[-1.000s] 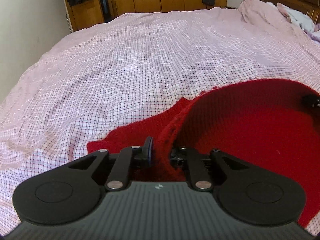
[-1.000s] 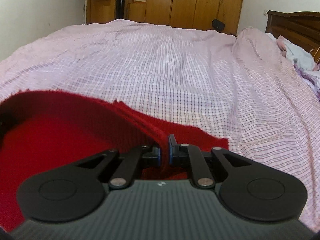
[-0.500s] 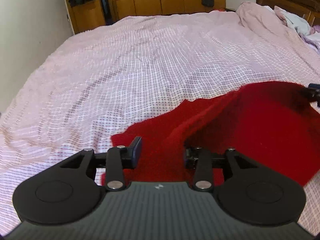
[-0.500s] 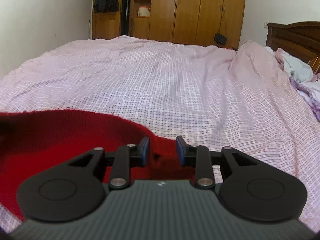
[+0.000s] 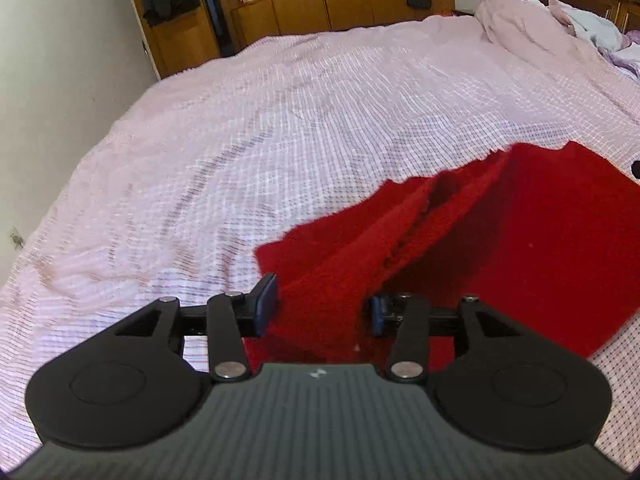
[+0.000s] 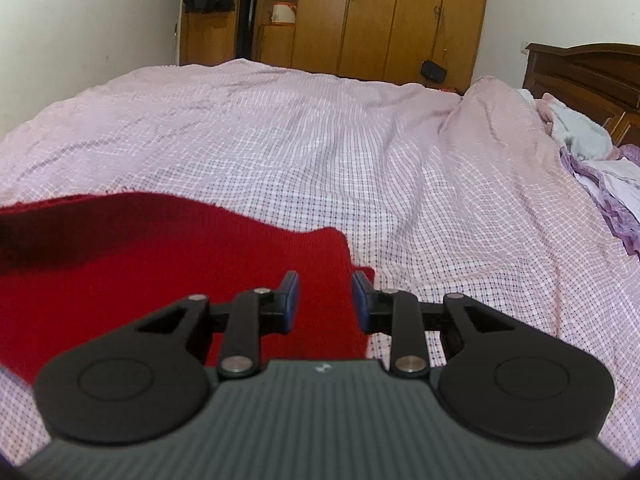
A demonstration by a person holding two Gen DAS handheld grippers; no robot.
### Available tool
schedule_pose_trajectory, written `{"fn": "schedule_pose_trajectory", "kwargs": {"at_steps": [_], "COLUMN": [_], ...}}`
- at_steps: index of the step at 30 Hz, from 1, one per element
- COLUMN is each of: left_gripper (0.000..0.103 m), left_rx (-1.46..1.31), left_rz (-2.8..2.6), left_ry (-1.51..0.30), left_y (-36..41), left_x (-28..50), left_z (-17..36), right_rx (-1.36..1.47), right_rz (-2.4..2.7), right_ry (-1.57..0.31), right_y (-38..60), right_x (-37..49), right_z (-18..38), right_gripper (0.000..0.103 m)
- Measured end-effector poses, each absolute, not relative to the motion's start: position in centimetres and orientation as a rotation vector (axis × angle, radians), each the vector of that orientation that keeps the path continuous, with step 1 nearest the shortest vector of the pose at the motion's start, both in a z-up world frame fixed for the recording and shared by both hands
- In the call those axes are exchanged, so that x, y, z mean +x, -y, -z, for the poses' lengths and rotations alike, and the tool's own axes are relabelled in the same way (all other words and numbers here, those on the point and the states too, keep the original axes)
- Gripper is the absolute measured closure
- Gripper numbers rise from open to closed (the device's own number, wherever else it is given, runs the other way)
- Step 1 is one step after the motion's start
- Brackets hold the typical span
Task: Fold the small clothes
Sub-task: 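Open both grippers to release the hem and lift away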
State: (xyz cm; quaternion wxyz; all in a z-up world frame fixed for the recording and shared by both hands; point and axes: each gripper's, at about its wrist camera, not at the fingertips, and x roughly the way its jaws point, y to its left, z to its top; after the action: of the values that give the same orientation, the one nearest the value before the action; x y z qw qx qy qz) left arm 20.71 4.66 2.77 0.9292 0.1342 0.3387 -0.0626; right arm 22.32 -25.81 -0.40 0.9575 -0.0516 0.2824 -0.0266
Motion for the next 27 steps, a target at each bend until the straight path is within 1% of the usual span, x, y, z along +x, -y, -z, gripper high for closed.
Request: {"fn": "schedule_pose_trajectory", "kwargs": {"at_steps": [7,11,17,18,19,20,21,22,27], "left_gripper": [0.051,0.05,0.05,0.05,0.05,0.05,0.05,0.05,0.05], "left_rx": [0.218,0.229,0.208,0.202,0.194,0.184,0.172,0.164,0.154], "left_rz": [0.087,0.057,0.048,0.05,0.052,0.053,0.054,0.054,0.043], "left_ry": [-0.673,-0.652,-0.669,-0.681,-0.695,-0.711,-0.729,-0.743,-0.789], "left_y": [-6.2,-6.5,-7.1,-7.2,-7.3,-7.5,-7.7,-7.9,-8.5], "left_x": [21.4,21.7,22.0,22.1,22.2,22.3,22.4,22.4,22.1], "left_z": [-4.5,-5.4,-5.4,-5.0,-4.5,-4.0,-3.4,-2.9,-0.4], "right_rx": [-0.084,-0.098,-0.067,-0.044,-0.02,0.006,0.035,0.063,0.232], "right_rz": [0.038,0.035,0.029,0.03,0.034,0.041,0.048,0.052,0.079], "right_ry": [-0.626,-0.669,-0.649,-0.642,-0.634,-0.623,-0.607,-0.595,-0.619], "right_y": [25.5,25.3,25.6,25.9,26.4,26.9,27.4,28.0,31.3], "right_x": [22.7,23.2,22.7,22.5,22.2,21.8,21.4,21.0,19.7], "right_z": [2.2,3.6,3.6,3.3,3.0,2.7,2.4,2.3,2.8], "right_gripper": [0.072,0.072,0.072,0.069,0.063,0.05,0.039,0.038,0.038]}}
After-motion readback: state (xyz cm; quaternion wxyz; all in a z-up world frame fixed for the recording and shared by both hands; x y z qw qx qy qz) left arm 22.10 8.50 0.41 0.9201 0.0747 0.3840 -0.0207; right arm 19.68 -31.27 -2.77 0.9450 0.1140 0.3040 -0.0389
